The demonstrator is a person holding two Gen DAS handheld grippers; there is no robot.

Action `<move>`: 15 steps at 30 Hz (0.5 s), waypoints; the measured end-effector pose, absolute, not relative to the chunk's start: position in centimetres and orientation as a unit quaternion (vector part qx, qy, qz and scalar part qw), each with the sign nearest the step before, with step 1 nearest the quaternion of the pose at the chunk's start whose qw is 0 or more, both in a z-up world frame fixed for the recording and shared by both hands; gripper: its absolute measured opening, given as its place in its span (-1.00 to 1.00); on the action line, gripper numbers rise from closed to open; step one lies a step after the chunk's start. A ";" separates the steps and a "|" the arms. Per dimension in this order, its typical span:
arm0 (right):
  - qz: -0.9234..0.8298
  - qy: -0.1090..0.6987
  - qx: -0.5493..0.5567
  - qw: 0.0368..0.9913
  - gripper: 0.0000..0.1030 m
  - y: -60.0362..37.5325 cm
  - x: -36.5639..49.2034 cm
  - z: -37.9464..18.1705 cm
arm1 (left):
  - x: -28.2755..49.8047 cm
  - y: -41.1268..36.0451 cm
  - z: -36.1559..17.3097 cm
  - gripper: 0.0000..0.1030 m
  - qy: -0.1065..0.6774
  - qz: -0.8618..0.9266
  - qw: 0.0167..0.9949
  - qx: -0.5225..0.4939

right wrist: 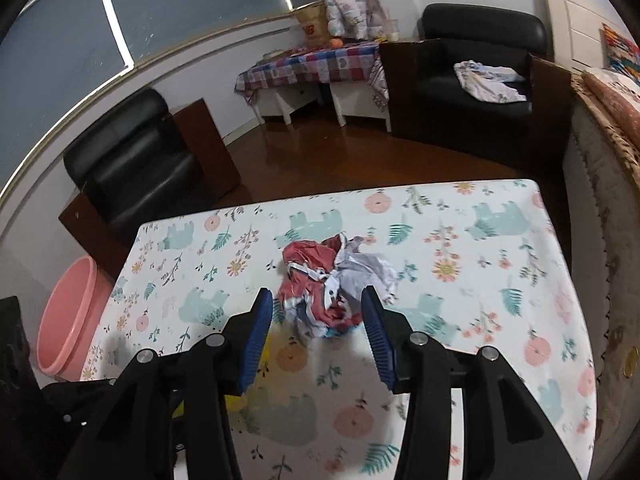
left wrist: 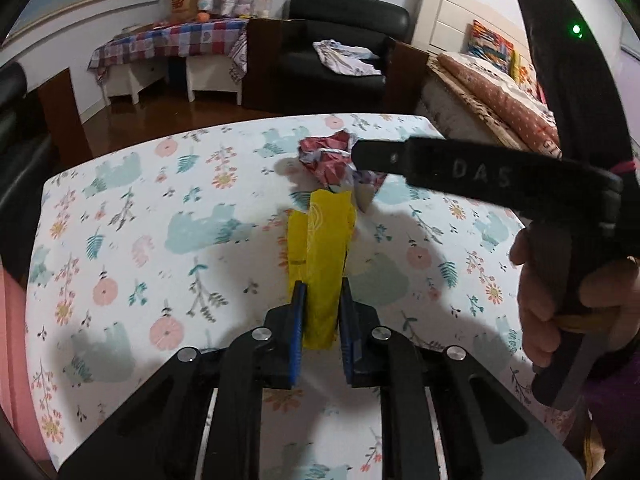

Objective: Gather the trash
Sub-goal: 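Grasp the yellow plastic bag with the left tool while the right tool grasps the crumpled red-white wrapper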

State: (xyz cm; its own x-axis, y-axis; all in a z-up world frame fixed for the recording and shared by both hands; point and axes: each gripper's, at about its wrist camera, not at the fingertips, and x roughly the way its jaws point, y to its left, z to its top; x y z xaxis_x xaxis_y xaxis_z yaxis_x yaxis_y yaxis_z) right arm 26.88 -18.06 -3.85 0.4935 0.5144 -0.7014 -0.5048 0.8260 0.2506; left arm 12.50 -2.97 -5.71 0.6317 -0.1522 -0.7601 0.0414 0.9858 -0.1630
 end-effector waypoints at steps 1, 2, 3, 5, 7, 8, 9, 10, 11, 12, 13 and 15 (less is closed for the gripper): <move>0.295 0.408 0.001 0.864 -0.12 -17.7 26.9 -4.0 | 12.4 -2.8 -5.6 -0.70 0.425 -0.052 0.901 -0.067; 0.296 0.407 -0.006 0.864 -0.12 -17.2 26.9 -4.1 | 12.4 -2.5 -5.5 -0.70 0.424 -0.050 0.901 -0.071; 0.297 0.408 -0.013 0.863 -0.12 -16.7 27.0 -4.3 | 12.3 -2.2 -5.4 -0.70 0.424 -0.049 0.901 -0.076; 0.300 0.407 -0.024 0.862 -0.12 -15.9 27.0 -4.6 | 12.0 -1.9 -5.3 -0.70 0.423 -0.046 0.901 -0.084; 0.304 0.412 -0.038 0.858 -0.12 -15.1 27.0 -5.0 | 11.7 -1.5 -5.1 -0.70 0.422 -0.043 0.901 -0.089; 0.305 0.420 -0.048 0.853 -0.12 -14.6 27.1 -5.5 | 11.5 -1.4 -4.9 -0.70 0.421 -0.042 0.901 -0.092; 0.302 0.422 -0.054 0.853 -0.12 -14.5 27.2 -5.8 | 11.3 -1.4 -4.8 -0.70 0.420 -0.041 0.902 -0.093; 0.294 0.419 -0.061 0.857 -0.12 -14.4 27.2 -6.2 | 11.0 -1.4 -4.6 -0.70 0.417 -0.039 0.903 -0.094; 0.291 0.414 -0.065 0.860 -0.12 -14.4 27.2 -6.4 | 10.7 -1.3 -4.5 -0.70 0.415 -0.037 0.904 -0.095; 0.289 0.412 -0.066 0.861 -0.22 -14.5 27.2 -6.5 | 10.5 -1.2 -4.4 -0.70 0.413 -0.035 0.905 -0.096; 0.281 0.410 -0.062 0.866 -0.36 -14.7 27.3 -6.7 | 10.3 -1.1 -4.3 -0.70 0.412 -0.034 0.905 -0.098; 0.277 0.413 -0.043 0.867 -0.53 -15.5 27.4 -6.7 | 9.9 -1.0 -4.1 -0.70 0.410 -0.031 0.906 -0.101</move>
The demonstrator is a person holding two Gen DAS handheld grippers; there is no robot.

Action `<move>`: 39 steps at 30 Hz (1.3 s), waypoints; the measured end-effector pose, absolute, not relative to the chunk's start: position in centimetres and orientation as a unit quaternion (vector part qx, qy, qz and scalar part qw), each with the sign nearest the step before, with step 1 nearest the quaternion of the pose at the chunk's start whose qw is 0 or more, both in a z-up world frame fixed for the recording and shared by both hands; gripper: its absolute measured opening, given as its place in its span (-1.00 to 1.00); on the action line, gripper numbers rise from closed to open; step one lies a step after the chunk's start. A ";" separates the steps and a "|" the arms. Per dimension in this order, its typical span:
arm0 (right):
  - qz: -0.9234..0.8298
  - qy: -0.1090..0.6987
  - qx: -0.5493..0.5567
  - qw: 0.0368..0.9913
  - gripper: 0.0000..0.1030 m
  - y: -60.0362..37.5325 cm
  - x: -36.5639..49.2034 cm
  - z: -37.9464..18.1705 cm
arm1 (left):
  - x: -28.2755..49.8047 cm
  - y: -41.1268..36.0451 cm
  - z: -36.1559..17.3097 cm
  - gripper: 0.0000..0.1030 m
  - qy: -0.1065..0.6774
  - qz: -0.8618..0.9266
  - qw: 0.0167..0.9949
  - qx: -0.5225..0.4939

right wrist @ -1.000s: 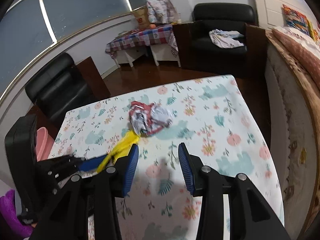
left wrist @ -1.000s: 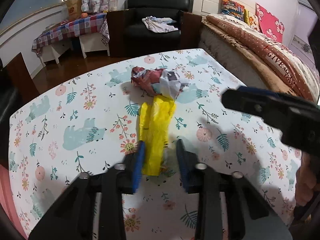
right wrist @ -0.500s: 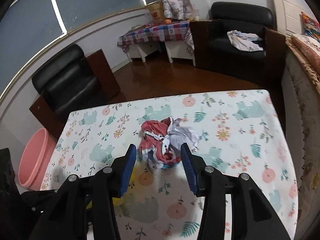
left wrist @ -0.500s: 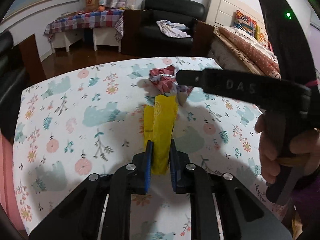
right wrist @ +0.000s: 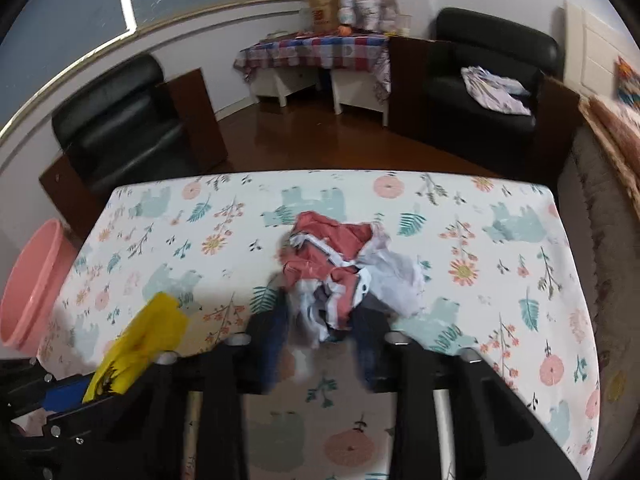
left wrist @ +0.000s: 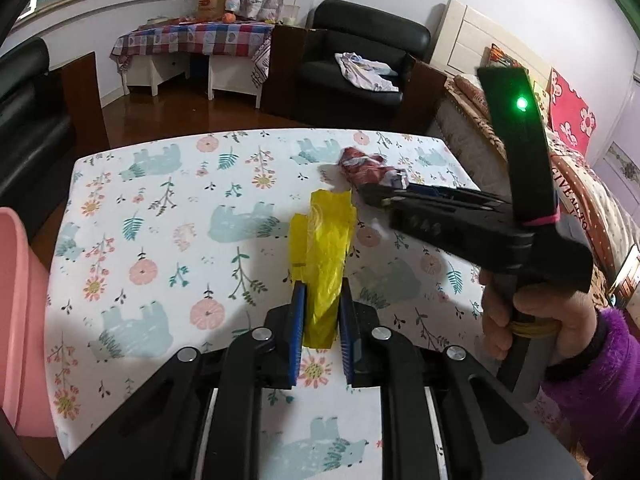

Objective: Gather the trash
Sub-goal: 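Grasp the yellow plastic bag with the left tool while the right tool grasps the crumpled red-white wrapper, then lift the yellow bag and wrapper and carry both over the pink bucket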

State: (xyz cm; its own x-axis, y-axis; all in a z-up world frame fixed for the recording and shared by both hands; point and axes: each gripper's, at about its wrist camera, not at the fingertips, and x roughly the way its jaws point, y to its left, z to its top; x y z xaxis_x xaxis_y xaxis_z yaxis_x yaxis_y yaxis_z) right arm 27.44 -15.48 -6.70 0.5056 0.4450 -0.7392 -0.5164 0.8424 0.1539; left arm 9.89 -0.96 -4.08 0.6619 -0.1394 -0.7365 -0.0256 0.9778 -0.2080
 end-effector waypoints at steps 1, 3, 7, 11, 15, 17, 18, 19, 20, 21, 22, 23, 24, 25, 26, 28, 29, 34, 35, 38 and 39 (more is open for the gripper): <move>0.278 0.415 -0.027 0.866 -0.54 -15.9 27.5 -6.6 | 9.6 -0.9 -3.9 -0.70 0.408 -0.030 0.907 -0.101; 0.276 0.411 -0.015 0.869 -0.58 -16.6 27.1 -6.1 | 9.2 -0.8 -3.6 -0.70 0.403 -0.027 0.909 -0.102; 0.282 0.402 0.000 0.871 -0.58 -17.6 25.2 -4.6 | 8.8 -0.9 -3.2 -0.70 0.393 -0.019 0.913 -0.107; 0.289 0.395 0.017 0.872 -0.58 -18.1 22.0 -3.4 | 7.7 -1.3 -2.5 -0.70 0.381 -0.004 0.919 -0.101; 0.281 0.397 0.034 0.873 -0.57 -18.7 18.9 -2.9 | 6.7 -1.3 -1.8 -0.70 0.371 0.011 0.923 -0.105; 0.276 0.401 0.043 0.872 -0.57 -19.0 17.3 -2.8 | 6.1 -1.2 -1.4 -0.70 0.364 0.019 0.925 -0.106; 0.274 0.403 0.044 0.872 -0.57 -19.2 16.7 -2.8 | 5.7 -1.2 -1.2 -0.70 0.361 0.023 0.926 -0.108; 0.271 0.402 0.045 0.873 -0.57 -19.2 15.9 -2.8 | 5.4 -1.1 -1.0 -0.70 0.358 0.025 0.927 -0.111; 0.268 0.400 0.045 0.875 -0.57 -19.2 15.2 -2.7 | 5.1 -1.1 -0.9 -0.70 0.356 0.028 0.927 -0.114; 0.266 0.399 0.046 0.876 -0.57 -19.3 14.7 -2.6 | 4.7 -1.1 -0.7 -0.70 0.354 0.031 0.928 -0.115; 0.263 0.398 0.049 0.878 -0.57 -19.4 14.0 -2.4 | 4.4 -1.1 -0.5 -0.70 0.352 0.033 0.928 -0.115; 0.259 0.396 0.053 0.879 -0.57 -19.6 13.3 -2.3 | 4.1 -1.0 -0.4 -0.70 0.350 0.037 0.929 -0.114; 0.258 0.395 0.056 0.880 -0.57 -19.7 13.0 -2.2 | 3.8 -1.0 -0.2 -0.70 0.348 0.040 0.930 -0.113; 0.256 0.394 0.058 0.881 -0.57 -19.8 12.3 -2.0 | 3.5 -1.0 0.1 -0.70 0.346 0.043 0.930 -0.113; 0.254 0.392 0.057 0.882 -0.57 -19.9 11.7 -1.8 | 3.2 -1.0 0.2 -0.70 0.345 0.046 0.930 -0.114; 0.251 0.386 0.053 0.886 -0.57 -20.0 10.8 -1.4 | 2.6 -0.9 0.7 -0.70 0.342 0.051 0.931 -0.119; 0.250 0.383 0.050 0.888 -0.57 -20.0 10.2 -1.1 | 2.3 -0.9 0.9 -0.70 0.340 0.053 0.931 -0.120; 0.246 0.364 0.048 0.897 -0.57 -20.6 8.7 0.3 | 1.2 -0.9 2.0 -0.70 0.325 0.069 0.935 -0.121; 0.246 0.360 0.049 0.899 -0.57 -20.6 8.5 0.5 | 1.0 -0.9 2.1 -0.70 0.322 0.074 0.936 -0.121; 0.247 0.353 0.052 0.901 -0.57 -20.7 8.2 0.8 | 0.6 -0.7 2.3 -0.70 0.318 0.085 0.936 -0.122; 0.247 0.352 0.053 0.901 -0.57 -20.7 8.2 0.9 | 0.6 -0.6 2.3 -0.70 0.318 0.088 0.936 -0.122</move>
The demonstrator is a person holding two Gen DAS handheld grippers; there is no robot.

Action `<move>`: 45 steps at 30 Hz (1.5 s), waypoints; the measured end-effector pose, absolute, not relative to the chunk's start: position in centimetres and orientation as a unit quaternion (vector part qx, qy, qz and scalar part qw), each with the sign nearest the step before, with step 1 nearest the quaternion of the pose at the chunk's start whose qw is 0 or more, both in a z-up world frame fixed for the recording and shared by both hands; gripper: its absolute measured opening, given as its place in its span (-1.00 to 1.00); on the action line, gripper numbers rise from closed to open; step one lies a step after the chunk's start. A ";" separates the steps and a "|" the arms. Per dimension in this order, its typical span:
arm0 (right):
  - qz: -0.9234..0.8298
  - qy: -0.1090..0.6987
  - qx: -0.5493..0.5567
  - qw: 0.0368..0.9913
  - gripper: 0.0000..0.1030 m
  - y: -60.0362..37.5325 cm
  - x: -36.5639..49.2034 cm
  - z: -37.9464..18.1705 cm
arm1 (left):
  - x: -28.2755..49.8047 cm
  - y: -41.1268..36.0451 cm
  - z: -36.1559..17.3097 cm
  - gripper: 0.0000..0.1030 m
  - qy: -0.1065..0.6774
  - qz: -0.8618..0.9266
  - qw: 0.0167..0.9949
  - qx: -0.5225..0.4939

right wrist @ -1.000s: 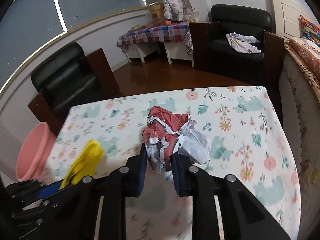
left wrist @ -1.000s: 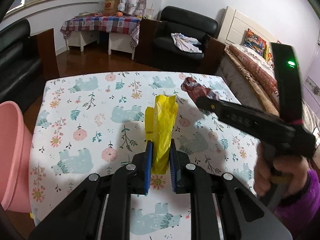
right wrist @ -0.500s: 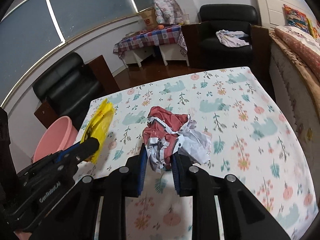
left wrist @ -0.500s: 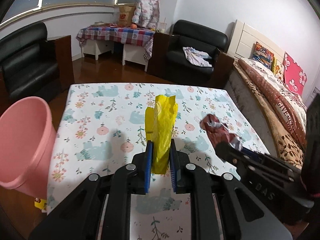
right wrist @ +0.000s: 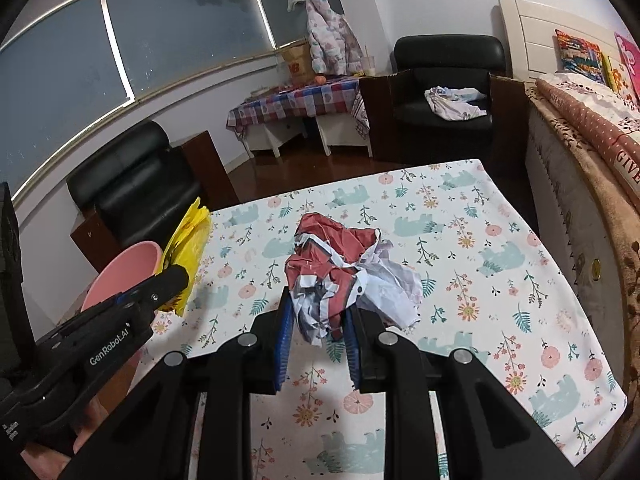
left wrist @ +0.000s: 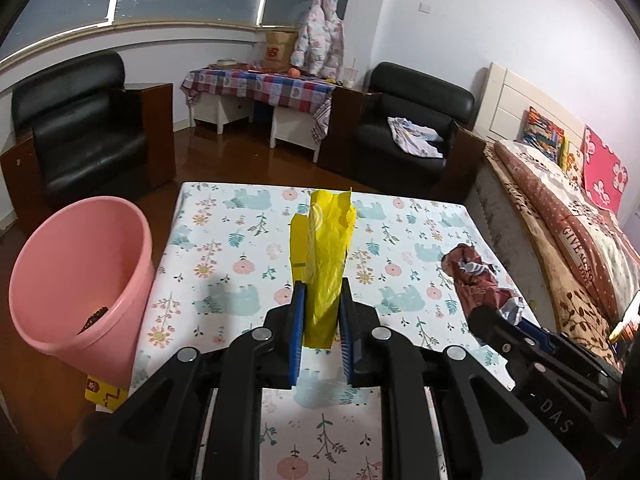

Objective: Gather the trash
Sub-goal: 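Lift the yellow bag and wrapper and carry both over the pink bucket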

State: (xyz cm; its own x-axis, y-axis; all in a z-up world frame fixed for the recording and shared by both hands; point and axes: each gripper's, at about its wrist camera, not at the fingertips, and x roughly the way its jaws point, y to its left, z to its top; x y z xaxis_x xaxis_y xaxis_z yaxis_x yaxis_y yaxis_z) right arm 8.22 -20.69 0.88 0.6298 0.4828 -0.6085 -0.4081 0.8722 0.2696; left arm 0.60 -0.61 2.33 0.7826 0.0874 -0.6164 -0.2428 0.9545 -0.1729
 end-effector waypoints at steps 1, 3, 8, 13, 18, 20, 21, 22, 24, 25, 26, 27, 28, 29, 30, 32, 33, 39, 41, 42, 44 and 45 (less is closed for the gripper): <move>0.248 0.352 0.054 0.901 -0.57 -20.7 8.2 0.9 | 0.6 -0.6 2.3 -0.70 0.318 0.092 0.936 -0.122; 0.249 0.354 0.054 0.900 -0.57 -20.5 8.4 0.8 | 0.7 -0.5 2.1 -0.70 0.319 0.097 0.935 -0.121; 0.249 0.357 0.050 0.899 -0.56 -20.6 8.8 0.3 | 1.5 -0.3 1.6 -0.70 0.323 0.104 0.932 -0.125; 0.242 0.353 0.046 0.903 -0.56 -20.8 9.2 0.2 | 2.1 -0.7 1.3 -0.70 0.317 0.110 0.934 -0.123; 0.242 0.348 0.039 0.905 -0.56 -21.2 9.3 0.4 | 2.6 -1.1 1.4 -0.70 0.314 0.111 0.935 -0.126; 0.242 0.343 0.035 0.907 -0.56 -21.5 9.1 0.5 | 2.6 -1.3 1.6 -0.70 0.310 0.114 0.935 -0.126; 0.242 0.341 0.033 0.908 -0.56 -21.6 9.0 0.6 | 2.6 -1.5 1.6 -0.70 0.309 0.114 0.936 -0.125; 0.242 0.339 0.032 0.908 -0.56 -21.7 8.8 0.6 | 2.6 -1.7 1.6 -0.70 0.308 0.115 0.936 -0.124; 0.241 0.336 0.038 0.910 -0.56 -22.2 8.4 0.7 | 2.2 -2.1 1.6 -0.70 0.307 0.116 0.937 -0.119; 0.241 0.336 0.041 0.910 -0.56 -22.5 8.3 0.7 | 1.9 -2.3 1.6 -0.70 0.306 0.116 0.938 -0.116; 0.241 0.335 0.047 0.910 -0.56 -22.7 8.2 0.7 | 1.6 -2.5 1.6 -0.70 0.304 0.116 0.939 -0.111; 0.240 0.334 0.051 0.910 -0.56 -22.8 8.1 0.8 | 1.4 -2.6 1.6 -0.70 0.303 0.117 0.940 -0.106; 0.240 0.334 0.057 0.909 -0.56 -23.0 8.0 0.8 | 1.0 -2.7 1.7 -0.70 0.303 0.119 0.941 -0.099; 0.242 0.336 0.063 0.908 -0.56 -23.1 7.8 0.8 | 0.8 -2.8 1.8 -0.70 0.302 0.119 0.941 -0.097; 0.243 0.336 0.066 0.907 -0.56 -23.1 7.7 0.9 | 0.6 -2.8 1.9 -0.70 0.300 0.120 0.941 -0.095; 0.247 0.329 0.068 0.909 -0.56 -23.1 7.4 1.3 | 0.2 -2.7 2.3 -0.70 0.294 0.121 0.944 -0.092; 0.248 0.324 0.069 0.910 -0.56 -23.1 7.3 1.5 | 0.0 -2.7 2.4 -0.70 0.290 0.123 0.945 -0.089; 0.257 0.318 0.063 0.911 -0.56 -22.2 7.0 1.6 | -0.9 -2.4 2.7 -0.70 0.266 0.126 0.952 -0.078; 0.259 0.322 0.060 0.909 -0.56 -21.7 7.1 1.4 | -1.0 -2.0 2.8 -0.70 0.258 0.131 0.954 -0.080; 0.260 0.324 0.060 0.908 -0.56 -21.5 7.2 1.2 | -1.1 -1.8 2.7 -0.70 0.254 0.132 0.955 -0.082; 0.260 0.328 0.063 0.906 -0.56 -21.1 7.5 1.0 | -1.4 -1.4 2.6 -0.70 0.251 0.133 0.955 -0.083; 0.261 0.330 0.065 0.905 -0.56 -20.8 7.6 0.8 | -1.6 -1.2 2.6 -0.70 0.249 0.134 0.956 -0.082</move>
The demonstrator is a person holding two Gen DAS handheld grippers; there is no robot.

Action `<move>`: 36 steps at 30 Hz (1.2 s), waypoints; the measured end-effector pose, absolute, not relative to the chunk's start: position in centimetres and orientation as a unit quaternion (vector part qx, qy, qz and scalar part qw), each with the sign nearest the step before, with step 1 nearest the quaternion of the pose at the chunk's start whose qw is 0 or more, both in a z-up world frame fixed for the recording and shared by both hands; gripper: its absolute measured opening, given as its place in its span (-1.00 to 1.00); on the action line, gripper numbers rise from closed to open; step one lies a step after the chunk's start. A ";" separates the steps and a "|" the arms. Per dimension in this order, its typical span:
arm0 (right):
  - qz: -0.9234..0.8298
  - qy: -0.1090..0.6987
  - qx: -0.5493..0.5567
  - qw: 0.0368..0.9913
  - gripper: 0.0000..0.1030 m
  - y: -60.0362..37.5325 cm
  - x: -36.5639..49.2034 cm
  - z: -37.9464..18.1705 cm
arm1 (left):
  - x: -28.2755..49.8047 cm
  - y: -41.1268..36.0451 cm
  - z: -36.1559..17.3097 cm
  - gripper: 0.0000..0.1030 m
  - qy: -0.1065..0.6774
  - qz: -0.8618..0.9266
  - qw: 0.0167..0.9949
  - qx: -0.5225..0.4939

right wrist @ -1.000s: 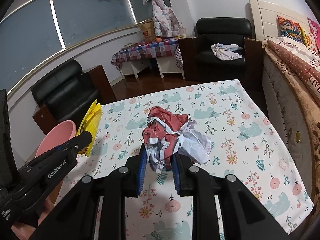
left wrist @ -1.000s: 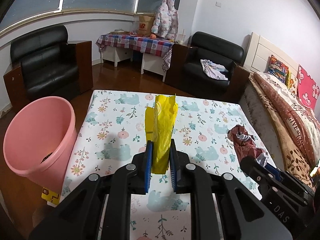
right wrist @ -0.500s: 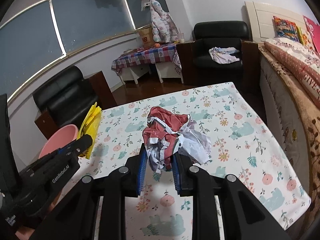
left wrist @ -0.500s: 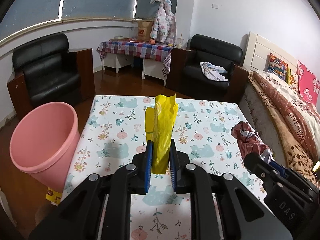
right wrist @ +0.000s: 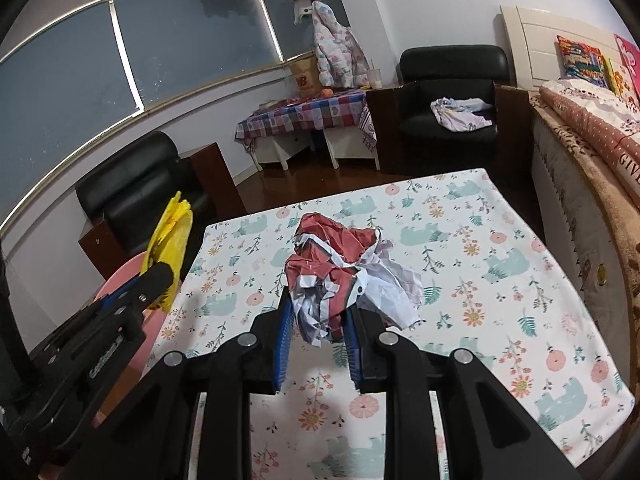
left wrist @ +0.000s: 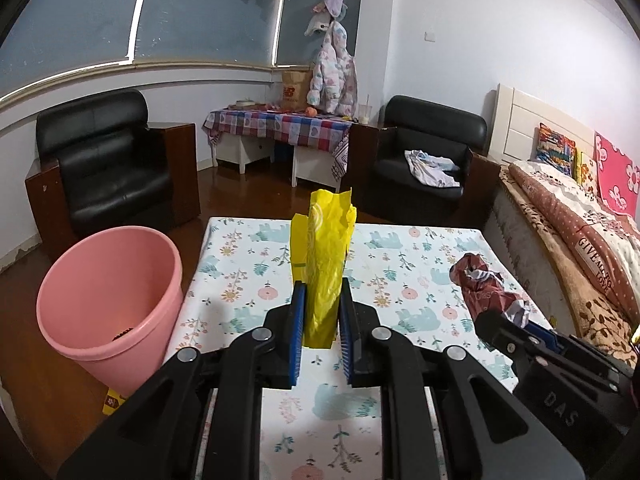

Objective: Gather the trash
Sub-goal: 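Lift the yellow bag and wrapper and carry both over the pink bucket, then open both tools to drop the bag and wrapper into the bucket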

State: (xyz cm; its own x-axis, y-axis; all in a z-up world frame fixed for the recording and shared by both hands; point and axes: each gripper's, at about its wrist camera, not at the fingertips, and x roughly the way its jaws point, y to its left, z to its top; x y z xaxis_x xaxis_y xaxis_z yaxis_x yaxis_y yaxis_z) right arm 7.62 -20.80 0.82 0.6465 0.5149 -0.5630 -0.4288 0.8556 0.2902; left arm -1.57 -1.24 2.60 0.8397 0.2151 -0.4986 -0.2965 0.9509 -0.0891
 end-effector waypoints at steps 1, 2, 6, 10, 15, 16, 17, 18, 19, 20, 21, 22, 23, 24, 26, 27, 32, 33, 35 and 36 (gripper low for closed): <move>0.262 0.331 0.066 0.904 -0.56 -20.5 7.7 0.7 | -1.7 -1.0 2.5 -0.70 0.247 0.136 0.956 -0.078; 0.263 0.332 0.067 0.903 -0.56 -20.2 7.8 0.5 | -1.9 -0.7 2.6 -0.70 0.245 0.138 0.957 -0.076; 0.272 0.329 0.063 0.902 -0.56 -18.8 7.8 0.4 | -2.2 0.5 2.5 -0.70 0.241 0.141 0.957 -0.084; 0.281 0.323 0.057 0.902 -0.56 -17.2 7.9 0.7 | -2.6 2.0 2.5 -0.70 0.236 0.148 0.956 -0.092; 0.301 0.322 0.051 0.896 -0.56 -14.8 8.3 1.1 | -3.3 4.1 2.5 -0.70 0.229 0.167 0.954 -0.099; 0.307 0.320 0.049 0.895 -0.56 -14.1 8.3 1.3 | -3.5 4.7 2.5 -0.70 0.228 0.172 0.953 -0.100; 0.314 0.319 0.045 0.893 -0.56 -13.3 8.3 1.5 | -3.7 5.3 2.5 -0.70 0.227 0.179 0.952 -0.101; 0.320 0.317 0.042 0.892 -0.56 -12.7 8.3 1.6 | -3.9 5.9 2.5 -0.70 0.225 0.186 0.951 -0.102; 0.328 0.316 0.039 0.889 -0.56 -11.9 8.4 1.8 | -4.1 6.5 2.5 -0.70 0.224 0.194 0.950 -0.103; 0.338 0.315 0.037 0.886 -0.56 -11.0 8.4 2.0 | -4.4 7.3 2.4 -0.70 0.224 0.202 0.948 -0.106; 0.349 0.316 0.035 0.882 -0.56 -10.1 8.4 2.1 | -4.6 7.9 2.4 -0.70 0.224 0.208 0.946 -0.109; 0.358 0.316 0.034 0.878 -0.56 -9.3 8.3 2.3 | -4.9 8.7 2.4 -0.70 0.224 0.216 0.943 -0.114; 0.369 0.317 0.033 0.873 -0.56 -8.4 8.2 2.4 | -5.1 9.4 2.4 -0.70 0.224 0.224 0.941 -0.118; 0.378 0.317 0.032 0.869 -0.55 -7.8 8.1 2.6 | -5.5 10.0 2.4 -0.70 0.223 0.232 0.939 -0.120; 0.403 0.317 0.028 0.858 -0.55 -5.7 7.8 2.9 | -6.2 11.7 2.2 -0.70 0.224 0.249 0.934 -0.125; 0.411 0.318 0.027 0.854 -0.55 -5.1 7.8 3.0 | -6.4 12.3 2.2 -0.70 0.225 0.254 0.932 -0.126; 0.461 0.327 0.017 0.825 -0.55 -0.5 7.1 3.0 | -7.6 15.7 1.6 -0.70 0.235 0.285 0.919 -0.141; 0.468 0.329 0.013 0.820 -0.55 0.5 6.9 2.9 | -7.8 16.2 1.4 -0.70 0.238 0.288 0.916 -0.145; 0.479 0.334 0.006 0.812 -0.55 2.0 6.7 2.6 | -8.0 17.3 1.1 -0.70 0.245 0.296 0.911 -0.150; 0.483 0.339 0.003 0.807 -0.55 2.8 6.7 2.3 | -8.1 17.9 0.8 -0.70 0.250 0.299 0.908 -0.153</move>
